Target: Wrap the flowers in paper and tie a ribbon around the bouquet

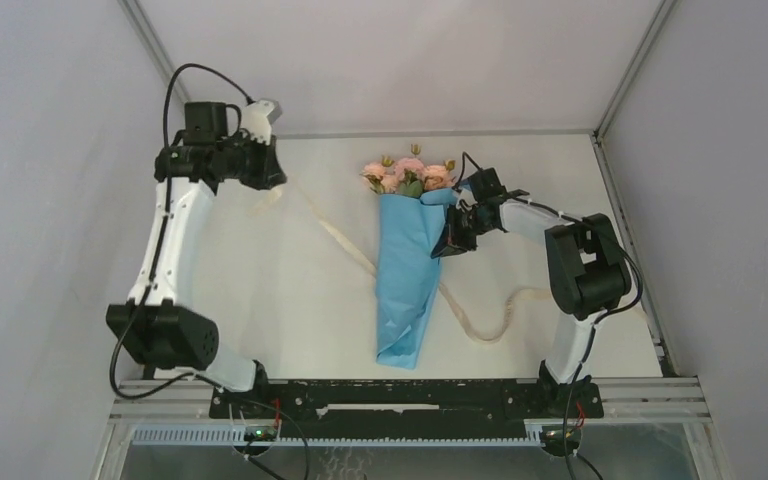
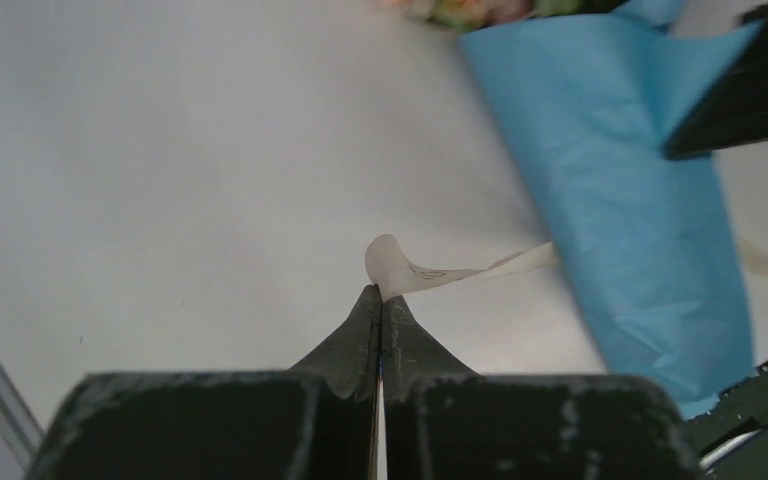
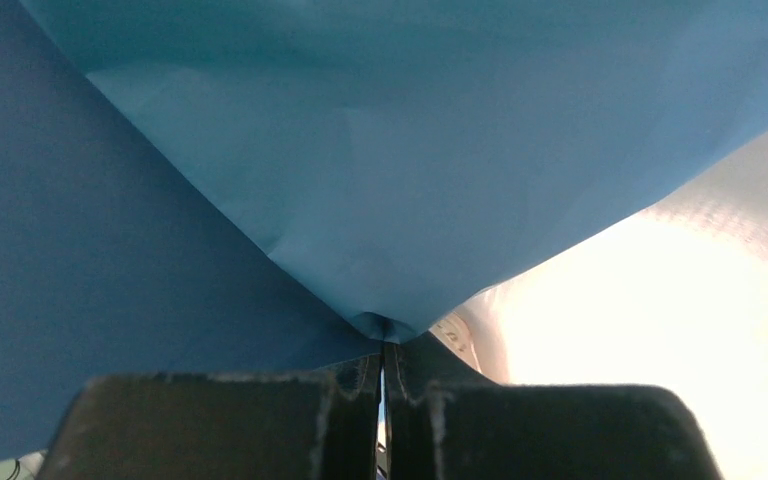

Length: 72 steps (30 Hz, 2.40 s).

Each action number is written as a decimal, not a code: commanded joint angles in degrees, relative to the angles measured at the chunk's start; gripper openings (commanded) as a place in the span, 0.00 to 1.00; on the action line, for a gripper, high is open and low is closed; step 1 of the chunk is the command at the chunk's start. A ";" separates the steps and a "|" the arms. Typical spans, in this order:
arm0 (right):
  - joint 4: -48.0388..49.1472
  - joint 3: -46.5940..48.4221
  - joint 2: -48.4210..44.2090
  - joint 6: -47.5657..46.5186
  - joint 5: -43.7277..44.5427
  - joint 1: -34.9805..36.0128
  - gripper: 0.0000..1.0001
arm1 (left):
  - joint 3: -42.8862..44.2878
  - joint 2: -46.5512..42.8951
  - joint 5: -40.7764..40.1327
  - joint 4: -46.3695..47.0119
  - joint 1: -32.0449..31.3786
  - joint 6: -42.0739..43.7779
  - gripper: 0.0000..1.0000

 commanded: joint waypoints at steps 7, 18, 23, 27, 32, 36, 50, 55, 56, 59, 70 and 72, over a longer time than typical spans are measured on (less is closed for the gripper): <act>2.70 0.24 0.43 0.18 6.90 1.47 0.09 | -1.73 11.69 5.58 5.80 -35.29 -3.80 0.00; 1.33 0.24 -4.18 4.65 16.37 1.69 0.99 | -3.44 31.39 0.50 15.15 -47.44 -4.87 0.00; -0.27 0.24 -9.47 7.89 25.99 0.00 1.00 | -7.55 32.42 0.85 17.22 -47.48 -5.11 0.00; -2.18 0.25 -15.39 9.28 36.17 -2.87 1.00 | -9.63 32.10 1.38 18.72 -47.41 -5.39 0.00; -4.28 0.24 -22.58 7.27 53.36 -5.04 1.00 | -10.03 31.80 2.45 19.51 -47.42 -5.27 0.00; -4.42 -2.62 -29.80 5.08 72.73 -5.94 1.00 | -10.45 31.03 1.82 19.88 -47.42 -4.76 0.00; 2.50 -31.86 -50.60 10.42 33.01 -19.44 0.89 | -10.93 30.26 1.69 20.81 -47.42 -4.88 0.00; 1.28 -36.94 -47.50 13.71 33.41 -14.27 0.89 | -11.16 29.69 1.78 20.77 -47.48 -5.01 0.00; 0.83 -37.31 -46.87 14.02 34.25 -13.37 0.89 | -11.25 29.52 1.62 20.82 -47.44 -4.93 0.00; 1.33 -39.07 -45.17 15.64 33.19 -12.49 0.89 | -11.41 28.95 1.19 20.83 -47.46 -4.75 0.00; 12.55 -36.40 -40.52 8.17 21.58 -21.52 0.00 | -9.26 26.43 -0.34 19.44 -47.24 -1.71 0.00; 14.09 -30.89 -40.13 3.97 20.10 -19.42 0.00 | -8.59 25.71 -0.32 19.40 -47.26 -0.10 0.00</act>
